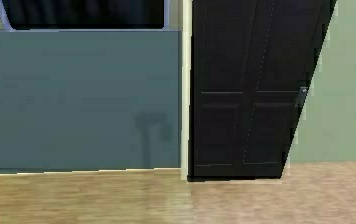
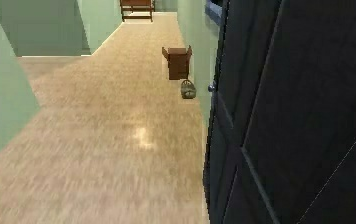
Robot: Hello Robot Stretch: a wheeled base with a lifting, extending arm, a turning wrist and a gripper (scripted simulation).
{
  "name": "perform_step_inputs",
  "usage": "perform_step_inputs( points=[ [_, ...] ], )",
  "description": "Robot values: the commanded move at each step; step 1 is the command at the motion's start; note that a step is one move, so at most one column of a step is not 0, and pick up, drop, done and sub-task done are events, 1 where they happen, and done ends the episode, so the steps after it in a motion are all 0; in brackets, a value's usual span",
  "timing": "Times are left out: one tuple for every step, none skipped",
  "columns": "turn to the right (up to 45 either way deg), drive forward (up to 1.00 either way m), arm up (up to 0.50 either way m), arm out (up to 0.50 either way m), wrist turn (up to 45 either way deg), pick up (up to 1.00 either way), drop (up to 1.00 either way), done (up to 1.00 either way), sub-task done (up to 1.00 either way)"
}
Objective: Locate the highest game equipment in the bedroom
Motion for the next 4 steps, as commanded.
perform_step_inputs(
  points=[
    [0.0,0.20,0.00,0.00,0.0,0.00,0.00,0.00,0.00],
    [45.0,0.00,0.00,0.00,0.0,0.00,0.00,0.00,0.00],
    [33.0,0.00,0.00,0.00,0.0,0.00,0.00,0.00,0.00],
    [0.0,1.00,0.00,0.00,0.0,0.00,0.00,0.00,0.00]
  ],
)
